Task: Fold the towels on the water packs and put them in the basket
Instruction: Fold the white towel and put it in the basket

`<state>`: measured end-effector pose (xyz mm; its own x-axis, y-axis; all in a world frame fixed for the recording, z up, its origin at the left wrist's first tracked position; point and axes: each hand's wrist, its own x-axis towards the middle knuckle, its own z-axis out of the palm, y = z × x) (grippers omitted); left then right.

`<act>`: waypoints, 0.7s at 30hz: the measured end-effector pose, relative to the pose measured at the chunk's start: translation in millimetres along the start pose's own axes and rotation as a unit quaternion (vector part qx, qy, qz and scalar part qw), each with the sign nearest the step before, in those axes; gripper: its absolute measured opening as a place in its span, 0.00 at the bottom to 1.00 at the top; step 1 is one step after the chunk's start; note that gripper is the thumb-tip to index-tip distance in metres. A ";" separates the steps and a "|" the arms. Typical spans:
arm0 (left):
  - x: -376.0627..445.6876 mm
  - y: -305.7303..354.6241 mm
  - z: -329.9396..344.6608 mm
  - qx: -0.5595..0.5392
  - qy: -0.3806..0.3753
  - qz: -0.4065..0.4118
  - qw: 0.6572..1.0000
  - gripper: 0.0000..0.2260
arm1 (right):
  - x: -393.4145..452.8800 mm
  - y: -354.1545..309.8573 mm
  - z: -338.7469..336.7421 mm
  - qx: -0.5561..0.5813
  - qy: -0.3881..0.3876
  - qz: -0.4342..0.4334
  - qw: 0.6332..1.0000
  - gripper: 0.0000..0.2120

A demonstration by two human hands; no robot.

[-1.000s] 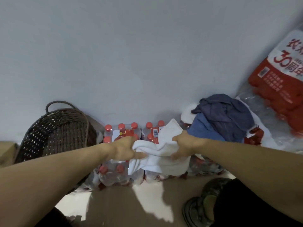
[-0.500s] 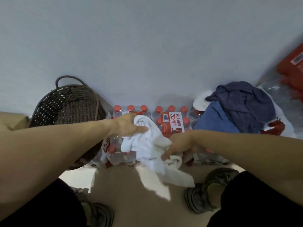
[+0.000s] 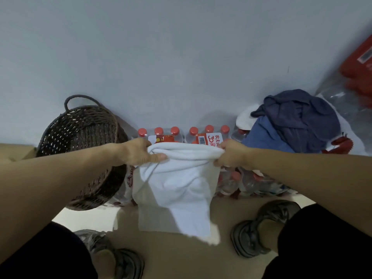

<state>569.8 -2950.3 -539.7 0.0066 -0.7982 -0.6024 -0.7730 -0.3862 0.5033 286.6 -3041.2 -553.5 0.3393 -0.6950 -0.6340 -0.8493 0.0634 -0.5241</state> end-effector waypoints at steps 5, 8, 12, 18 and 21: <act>17.3 -4.8 -16.4 0.026 0.080 -0.061 0.995 0.23 | 8.6 -2.5 -17.9 0.143 0.075 -0.020 0.987 0.17; 31.1 -4.1 -8.5 -0.070 0.108 -0.083 0.988 0.27 | 29.6 -4.2 -20.4 0.255 0.143 -0.014 0.956 0.25; 48.5 -7.3 9.6 -0.250 0.128 -0.113 0.953 0.29 | 64.8 3.4 -8.2 0.321 0.251 -0.011 0.913 0.16; 79.0 -19.8 27.0 -0.393 0.291 -0.097 0.867 0.12 | 88.5 25.8 13.7 0.187 0.287 -0.053 0.938 0.12; 88.9 -26.7 28.1 -0.386 0.342 -0.102 0.850 0.09 | 90.7 33.6 20.0 0.123 0.301 -0.117 0.938 0.17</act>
<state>573.1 -2997.9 -624.1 0.6632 -0.6575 -0.3575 -0.0653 -0.5267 0.8475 296.9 -3087.8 -640.0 0.1521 -0.9844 -0.0878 -0.6359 -0.0295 -0.7712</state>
